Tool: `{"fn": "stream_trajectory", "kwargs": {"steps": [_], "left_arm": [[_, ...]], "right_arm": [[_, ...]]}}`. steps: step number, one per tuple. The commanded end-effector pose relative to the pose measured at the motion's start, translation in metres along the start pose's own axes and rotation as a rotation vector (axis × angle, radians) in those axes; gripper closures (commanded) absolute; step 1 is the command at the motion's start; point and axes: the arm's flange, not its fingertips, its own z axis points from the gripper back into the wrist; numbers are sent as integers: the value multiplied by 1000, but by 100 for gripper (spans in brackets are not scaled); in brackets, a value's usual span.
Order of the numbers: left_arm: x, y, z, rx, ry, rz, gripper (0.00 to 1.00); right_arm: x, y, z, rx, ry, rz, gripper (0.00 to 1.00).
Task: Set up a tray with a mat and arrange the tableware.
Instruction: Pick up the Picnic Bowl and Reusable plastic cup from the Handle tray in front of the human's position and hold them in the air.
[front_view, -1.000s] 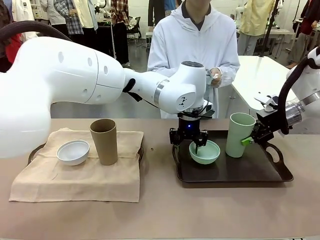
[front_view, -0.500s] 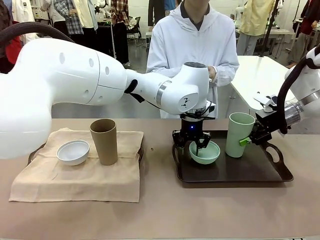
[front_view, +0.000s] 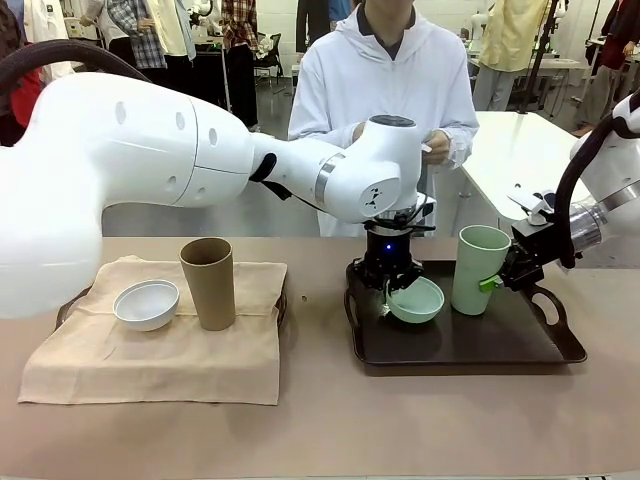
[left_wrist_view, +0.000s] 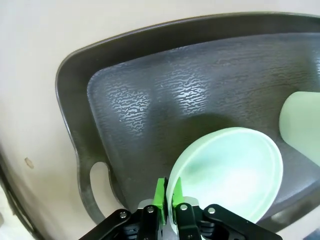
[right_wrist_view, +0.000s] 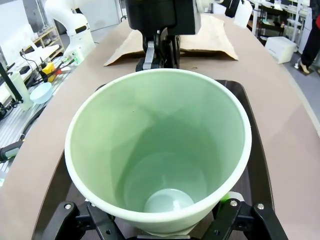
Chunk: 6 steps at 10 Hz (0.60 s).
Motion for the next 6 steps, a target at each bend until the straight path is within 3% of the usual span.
{"fn": "stream_trajectory", "kwargs": {"steps": [1, 2, 3, 4, 6], "left_arm": [[1, -3, -3, 21, 11, 33, 100], [3, -2, -2, 24, 11, 40, 100], [5, 1, 0, 32, 8, 50, 100], [6, 5, 6, 33, 19, 60, 100], [3, 7, 46, 2, -29, 72, 100]], "right_arm": [[-7, -4, 2, 4, 24, 18, 75], [-6, -4, 3, 0, 26, 20, 100], [-4, -1, 3, -16, 32, 13, 75], [5, 9, 12, -28, 36, 1, 100], [43, 49, 40, -108, 63, 46, 100]]}}
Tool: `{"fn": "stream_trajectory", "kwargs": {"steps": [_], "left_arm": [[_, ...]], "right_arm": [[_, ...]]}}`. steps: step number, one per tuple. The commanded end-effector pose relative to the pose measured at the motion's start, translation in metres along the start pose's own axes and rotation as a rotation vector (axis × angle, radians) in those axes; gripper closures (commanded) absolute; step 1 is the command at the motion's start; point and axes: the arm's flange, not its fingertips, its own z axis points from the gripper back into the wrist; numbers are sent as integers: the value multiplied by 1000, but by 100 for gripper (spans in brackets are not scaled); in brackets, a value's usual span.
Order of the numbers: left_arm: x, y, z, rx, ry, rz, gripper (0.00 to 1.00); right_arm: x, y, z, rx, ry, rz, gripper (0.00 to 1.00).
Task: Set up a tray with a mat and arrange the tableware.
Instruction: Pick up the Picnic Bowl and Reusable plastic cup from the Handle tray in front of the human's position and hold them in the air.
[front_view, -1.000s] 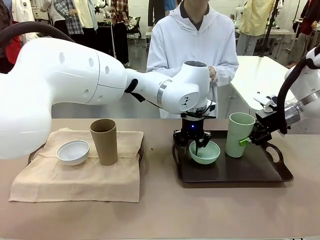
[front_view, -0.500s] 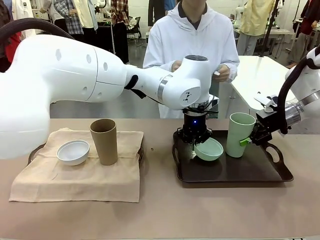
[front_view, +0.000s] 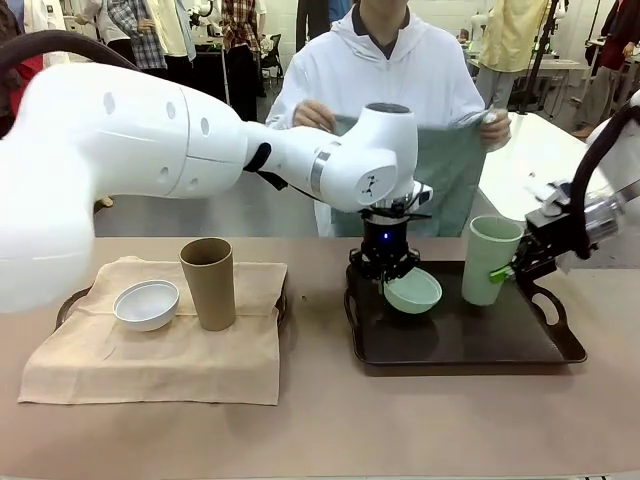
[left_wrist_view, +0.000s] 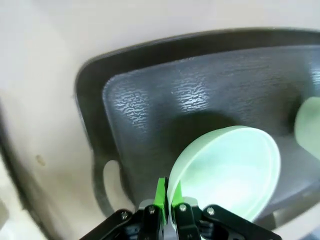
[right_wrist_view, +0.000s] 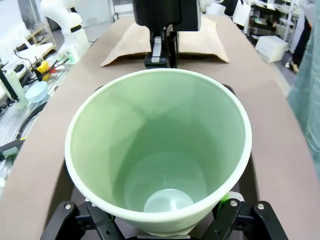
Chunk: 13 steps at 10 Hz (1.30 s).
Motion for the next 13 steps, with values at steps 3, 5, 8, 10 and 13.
{"fn": "stream_trajectory", "kwargs": {"steps": [3, 5, 8, 10, 13], "left_arm": [[-21, -7, 103, -52, -101, 62, 100], [-39, -16, 148, -67, -175, 71, 100], [-64, -19, 184, -55, -228, 126, 100], [-51, -25, 187, -102, -204, 79, 100], [-51, -25, 187, -102, -204, 79, 100]], "right_arm": [[79, 93, 50, -131, 90, 44, 100], [115, 127, 64, -180, 114, 35, 100], [158, 163, 72, -235, 121, 58, 100], [154, 156, 81, -211, 103, 75, 100], [154, 156, 81, -211, 103, 75, 100]]}}
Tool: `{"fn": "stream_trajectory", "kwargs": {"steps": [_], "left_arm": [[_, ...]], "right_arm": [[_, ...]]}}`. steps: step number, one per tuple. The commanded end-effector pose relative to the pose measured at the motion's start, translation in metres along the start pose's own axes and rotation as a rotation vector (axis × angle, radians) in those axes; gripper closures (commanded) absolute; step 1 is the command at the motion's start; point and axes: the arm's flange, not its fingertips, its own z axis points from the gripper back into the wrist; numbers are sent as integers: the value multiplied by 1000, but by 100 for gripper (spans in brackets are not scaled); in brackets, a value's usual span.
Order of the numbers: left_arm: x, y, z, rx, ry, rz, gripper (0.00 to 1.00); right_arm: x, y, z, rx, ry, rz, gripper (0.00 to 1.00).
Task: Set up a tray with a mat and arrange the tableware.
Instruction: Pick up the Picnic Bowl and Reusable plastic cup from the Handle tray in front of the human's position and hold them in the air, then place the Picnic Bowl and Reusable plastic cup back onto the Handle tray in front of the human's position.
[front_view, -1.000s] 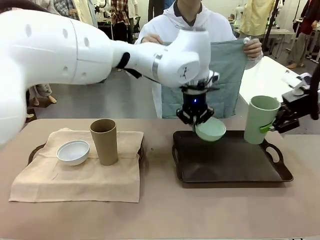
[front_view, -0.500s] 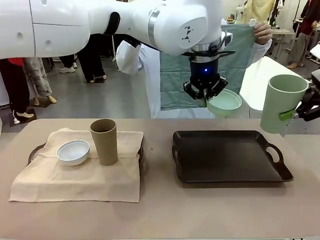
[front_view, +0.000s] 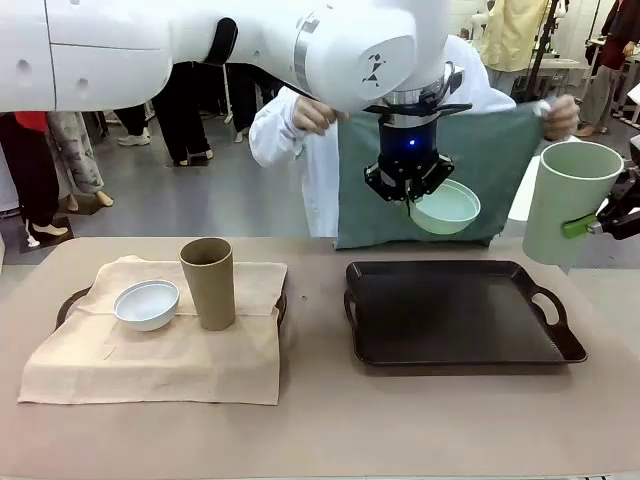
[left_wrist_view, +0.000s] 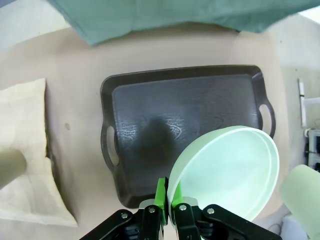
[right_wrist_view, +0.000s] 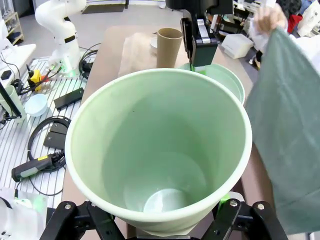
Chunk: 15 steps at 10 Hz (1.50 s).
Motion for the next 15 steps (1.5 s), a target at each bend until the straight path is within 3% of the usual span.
{"fn": "stream_trajectory", "kwargs": {"steps": [1, 15], "left_arm": [[5, -2, 4, -19, 3, -14, 100], [5, -2, 4, -19, 3, -14, 100]], "right_arm": [[0, -4, 0, 1, 7, 13, 100], [0, -4, 0, 1, 7, 13, 100]]}}
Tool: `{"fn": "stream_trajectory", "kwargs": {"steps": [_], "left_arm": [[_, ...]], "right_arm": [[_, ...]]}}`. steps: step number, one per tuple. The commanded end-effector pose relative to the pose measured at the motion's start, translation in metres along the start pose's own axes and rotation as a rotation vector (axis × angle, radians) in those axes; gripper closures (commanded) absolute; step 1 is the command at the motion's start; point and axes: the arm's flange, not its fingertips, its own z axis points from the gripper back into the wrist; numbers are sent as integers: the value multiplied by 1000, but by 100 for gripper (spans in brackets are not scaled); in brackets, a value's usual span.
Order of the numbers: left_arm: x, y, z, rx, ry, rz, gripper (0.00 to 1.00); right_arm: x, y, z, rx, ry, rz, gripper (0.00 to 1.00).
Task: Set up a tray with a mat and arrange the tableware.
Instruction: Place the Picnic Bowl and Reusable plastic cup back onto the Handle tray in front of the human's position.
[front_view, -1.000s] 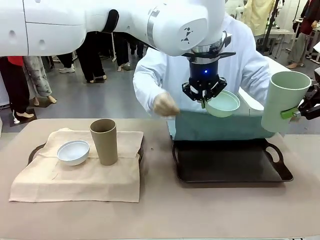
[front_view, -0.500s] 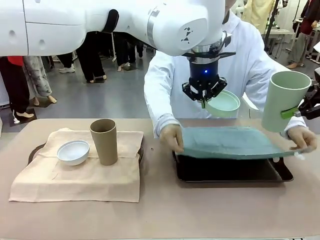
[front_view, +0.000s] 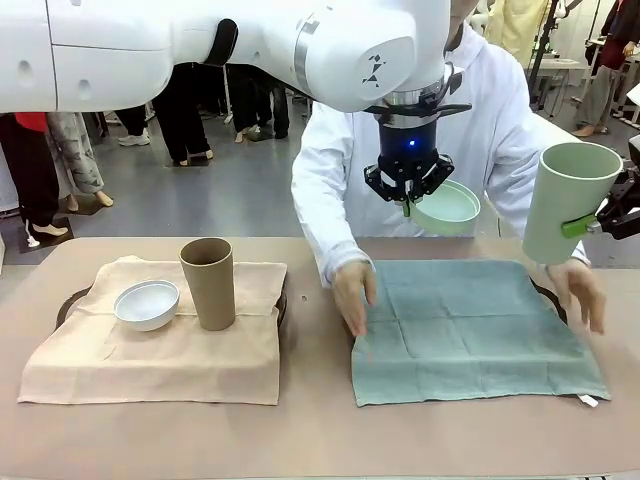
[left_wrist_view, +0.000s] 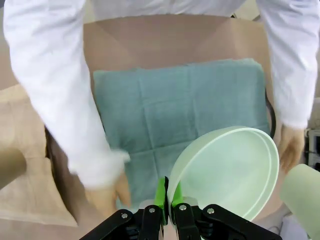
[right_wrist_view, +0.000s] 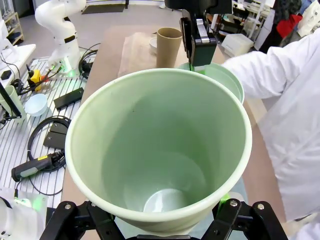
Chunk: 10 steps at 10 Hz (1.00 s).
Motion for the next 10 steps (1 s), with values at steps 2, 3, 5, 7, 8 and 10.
{"fn": "stream_trajectory", "kwargs": {"steps": [2, 3, 5, 7, 8, 10], "left_arm": [[5, -2, 4, -18, 4, -14, 100], [5, -2, 4, -18, 4, -14, 100], [5, -2, 4, -18, 4, -14, 100], [5, -2, 4, -18, 4, -14, 100], [5, -2, 4, -18, 4, -14, 100], [5, -2, 4, -18, 4, -14, 100]], "right_arm": [[0, -3, 0, 1, 7, 12, 100], [0, -3, 0, 1, 7, 12, 100], [0, -3, 0, 1, 7, 12, 100], [0, -3, 0, 1, 7, 12, 100], [0, -3, 0, 1, 7, 12, 100], [0, -3, 0, 1, 7, 12, 100]]}}
